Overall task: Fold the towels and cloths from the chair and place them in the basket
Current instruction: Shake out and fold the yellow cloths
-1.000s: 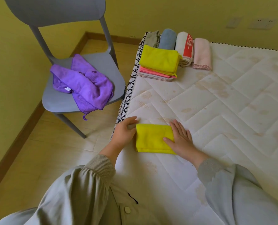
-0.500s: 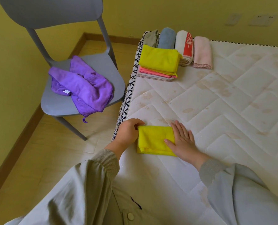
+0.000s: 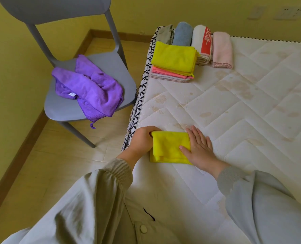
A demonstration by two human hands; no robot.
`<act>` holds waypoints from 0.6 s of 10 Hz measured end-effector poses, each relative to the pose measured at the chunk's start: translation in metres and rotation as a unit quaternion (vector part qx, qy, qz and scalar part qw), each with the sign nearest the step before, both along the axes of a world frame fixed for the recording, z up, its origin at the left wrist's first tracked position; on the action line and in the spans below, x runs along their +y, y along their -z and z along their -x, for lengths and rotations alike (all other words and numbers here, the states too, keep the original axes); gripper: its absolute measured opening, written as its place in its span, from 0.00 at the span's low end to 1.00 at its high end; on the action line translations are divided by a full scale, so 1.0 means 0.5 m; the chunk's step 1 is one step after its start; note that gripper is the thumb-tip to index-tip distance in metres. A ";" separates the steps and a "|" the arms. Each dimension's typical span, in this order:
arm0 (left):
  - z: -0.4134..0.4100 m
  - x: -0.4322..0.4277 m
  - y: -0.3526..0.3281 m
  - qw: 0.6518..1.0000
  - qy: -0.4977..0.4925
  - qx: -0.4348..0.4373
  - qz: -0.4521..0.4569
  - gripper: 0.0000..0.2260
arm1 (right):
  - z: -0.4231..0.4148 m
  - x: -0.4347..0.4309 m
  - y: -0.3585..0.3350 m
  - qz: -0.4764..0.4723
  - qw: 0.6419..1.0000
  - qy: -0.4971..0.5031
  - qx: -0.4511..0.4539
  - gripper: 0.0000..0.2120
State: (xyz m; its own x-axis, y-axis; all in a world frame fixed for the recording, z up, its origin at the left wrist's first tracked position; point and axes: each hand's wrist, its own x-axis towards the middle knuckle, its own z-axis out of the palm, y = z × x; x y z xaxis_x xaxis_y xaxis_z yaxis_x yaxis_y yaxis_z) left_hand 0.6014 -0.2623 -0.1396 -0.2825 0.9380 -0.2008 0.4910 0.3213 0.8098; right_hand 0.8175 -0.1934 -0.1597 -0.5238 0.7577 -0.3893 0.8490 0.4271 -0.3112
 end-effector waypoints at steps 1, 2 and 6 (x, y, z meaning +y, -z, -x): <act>-0.002 0.001 0.004 0.998 -0.059 -0.021 0.000 0.10 | -0.001 -0.001 -0.002 0.002 1.000 0.001 -0.002 0.34; 0.006 -0.001 0.005 0.993 -0.081 -0.084 0.006 0.11 | -0.001 -0.001 -0.003 0.005 1.000 0.002 0.000 0.34; 0.022 0.003 -0.018 0.900 -0.199 -0.374 0.099 0.07 | 0.000 -0.003 -0.003 0.004 1.000 -0.003 0.000 0.34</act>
